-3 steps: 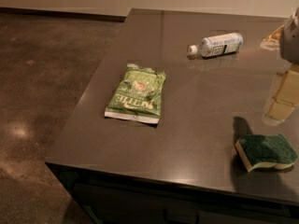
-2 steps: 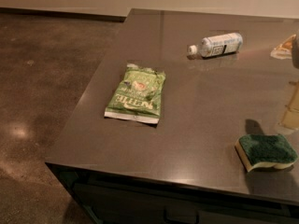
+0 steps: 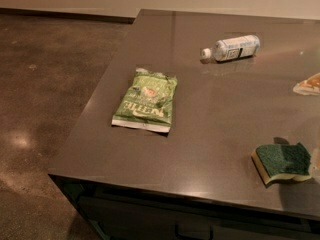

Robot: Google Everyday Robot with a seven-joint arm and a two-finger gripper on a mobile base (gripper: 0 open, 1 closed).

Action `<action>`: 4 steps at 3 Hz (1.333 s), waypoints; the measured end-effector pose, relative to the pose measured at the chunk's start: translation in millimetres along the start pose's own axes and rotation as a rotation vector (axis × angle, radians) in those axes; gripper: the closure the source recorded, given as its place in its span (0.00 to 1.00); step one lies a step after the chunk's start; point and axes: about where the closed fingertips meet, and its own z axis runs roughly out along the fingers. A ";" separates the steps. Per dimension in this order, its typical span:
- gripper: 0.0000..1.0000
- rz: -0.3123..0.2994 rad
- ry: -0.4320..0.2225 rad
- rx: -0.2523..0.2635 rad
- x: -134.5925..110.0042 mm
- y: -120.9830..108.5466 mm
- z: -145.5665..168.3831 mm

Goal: Move sponge near green jalapeno chip bag

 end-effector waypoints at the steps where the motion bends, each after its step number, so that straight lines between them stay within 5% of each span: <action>1: 0.00 -0.032 -0.001 -0.020 3.5 19.9 22.9; 4: 0.00 -0.085 0.039 -0.018 26.5 17.0 73.9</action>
Offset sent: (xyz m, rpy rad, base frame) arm -0.0199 0.0034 -0.0810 -0.0247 -0.0038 0.0876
